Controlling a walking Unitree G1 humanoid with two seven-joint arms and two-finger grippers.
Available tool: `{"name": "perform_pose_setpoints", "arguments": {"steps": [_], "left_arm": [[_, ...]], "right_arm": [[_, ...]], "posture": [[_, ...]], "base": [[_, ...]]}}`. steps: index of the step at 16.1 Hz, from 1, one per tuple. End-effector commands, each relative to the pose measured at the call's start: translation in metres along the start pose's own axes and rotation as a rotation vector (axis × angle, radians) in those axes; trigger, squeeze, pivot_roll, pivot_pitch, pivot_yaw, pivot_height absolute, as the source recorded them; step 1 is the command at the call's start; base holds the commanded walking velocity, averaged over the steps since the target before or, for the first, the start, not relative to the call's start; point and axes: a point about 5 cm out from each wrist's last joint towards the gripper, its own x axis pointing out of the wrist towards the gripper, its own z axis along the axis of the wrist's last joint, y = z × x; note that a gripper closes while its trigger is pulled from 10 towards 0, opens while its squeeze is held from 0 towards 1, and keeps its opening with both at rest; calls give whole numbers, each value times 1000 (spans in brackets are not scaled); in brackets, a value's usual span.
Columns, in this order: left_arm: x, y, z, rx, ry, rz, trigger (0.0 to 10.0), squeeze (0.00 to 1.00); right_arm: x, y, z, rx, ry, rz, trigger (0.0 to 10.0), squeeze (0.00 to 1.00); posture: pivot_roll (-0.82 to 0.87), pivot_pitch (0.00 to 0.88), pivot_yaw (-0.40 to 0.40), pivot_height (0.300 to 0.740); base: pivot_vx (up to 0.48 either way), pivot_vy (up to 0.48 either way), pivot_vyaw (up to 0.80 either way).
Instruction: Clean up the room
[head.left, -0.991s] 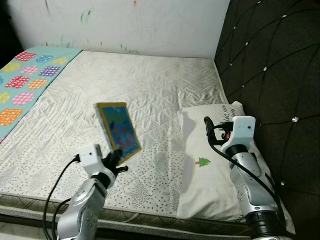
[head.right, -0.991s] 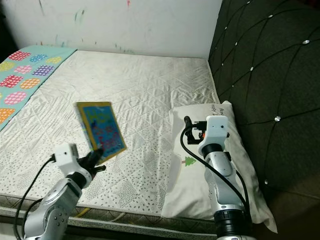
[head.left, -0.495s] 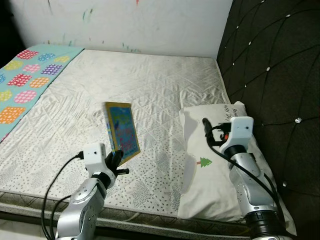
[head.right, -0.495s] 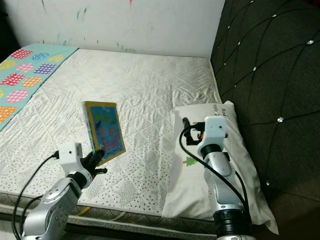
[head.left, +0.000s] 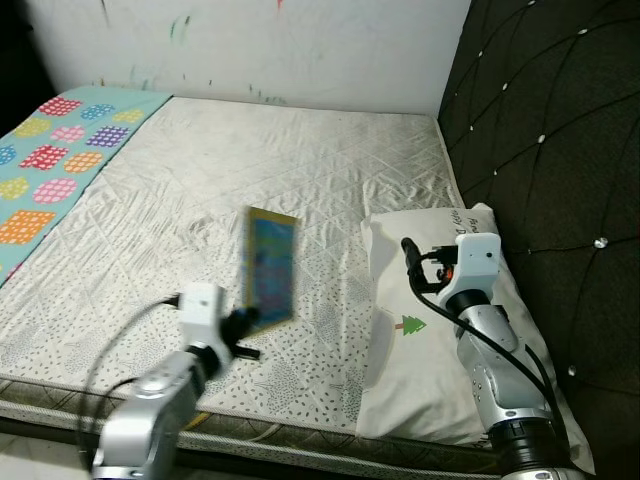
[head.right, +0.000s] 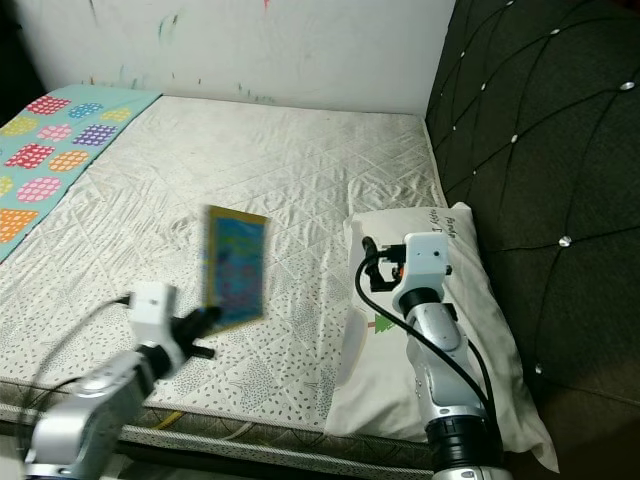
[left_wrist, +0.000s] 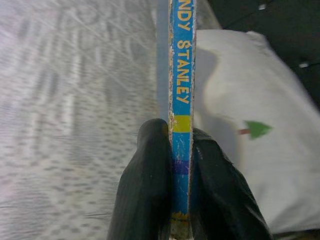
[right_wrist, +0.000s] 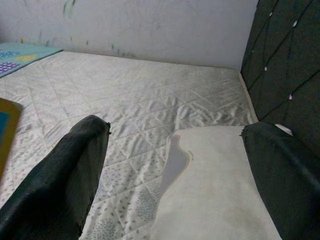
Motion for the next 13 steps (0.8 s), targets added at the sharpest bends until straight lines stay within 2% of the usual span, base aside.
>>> {"name": "perform_pose_setpoints", "arguments": {"steps": [1, 3, 4, 5, 7, 9, 10, 11, 13], "left_arm": [[1, -9, 12, -3, -46, -27, 10000, 0], [-1, -12, 7, -103, -67, 19, 10000, 0], [-4, -16, 2, -68, -68, 23, 10000, 0], [-8, -14, -3, -71, -70, 54, 10000, 0], [-11, -10, -7, -134, -72, 108, 10000, 0], [-13, -12, 2, -70, -147, 128, 10000, 0], [-15, -10, 14, 20, -242, 156, 10000, 0], [-16, -7, 21, 74, -290, 191, 10000, 0], [-14, -3, 22, 17, -290, 211, 10000, 0]], "right_arm": [[-2, 1, -1, -8, 6, 9, 10000, 0], [-5, -2, -3, -8, 14, 1, 10000, 0], [-7, -5, -5, -13, 25, -6, 10000, 0], [-7, -6, -7, -18, 31, -4, 10000, 0], [-5, -4, -7, -18, 38, 4, 10000, 0], [-2, 1, -6, -17, 32, 15, 10000, 0], [-2, 2, -5, -16, 28, 14, 10000, 0], [-2, 1, -5, -16, 25, 10, 10000, 0], [-4, -1, -5, -18, 21, 2, 10000, 0]], "posture": [[-45, 19, -7, 740], [-44, 14, -18, 740], [-41, 14, -23, 740], [-36, 17, -25, 740], [-31, 23, -25, 740], [-24, 29, -24, 740], [-24, 32, -22, 740], [-24, 32, -22, 740], [-44, 37, -15, 740]], "base": [[0, 0, 0], [0, 0, 0], [0, 0, 0], [0, 0, 0], [0, 0, 0], [0, 0, 0], [0, 0, 0], [0, 0, 0], [0, 0, 0]]}}
